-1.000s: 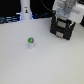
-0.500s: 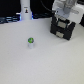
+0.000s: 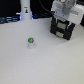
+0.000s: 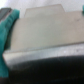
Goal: Open the kcup holder, insert the kcup into the holder, and close the kcup holder
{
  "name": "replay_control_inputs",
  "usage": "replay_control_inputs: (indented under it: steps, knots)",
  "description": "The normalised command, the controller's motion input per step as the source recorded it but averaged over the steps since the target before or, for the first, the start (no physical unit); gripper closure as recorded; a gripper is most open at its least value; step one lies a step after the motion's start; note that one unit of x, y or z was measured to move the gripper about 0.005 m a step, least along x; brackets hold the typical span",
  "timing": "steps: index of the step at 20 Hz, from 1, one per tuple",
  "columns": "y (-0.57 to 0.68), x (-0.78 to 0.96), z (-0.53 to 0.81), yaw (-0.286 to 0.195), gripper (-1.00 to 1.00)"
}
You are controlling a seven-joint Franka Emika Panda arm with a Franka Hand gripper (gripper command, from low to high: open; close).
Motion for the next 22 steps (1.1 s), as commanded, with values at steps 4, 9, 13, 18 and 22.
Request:
replay_control_inputs:
  steps: [4,9,13,18,22]
  knots:
    - [-0.29,0.94,0.23,-0.051,1.0]
    - [-0.28,0.96,0.25,-0.048,1.0]
    - [-0.29,0.97,0.26,-0.047,1.0]
    - [-0.3,0.97,0.23,-0.049,1.0]
    - [-0.32,0.95,0.22,-0.058,1.0]
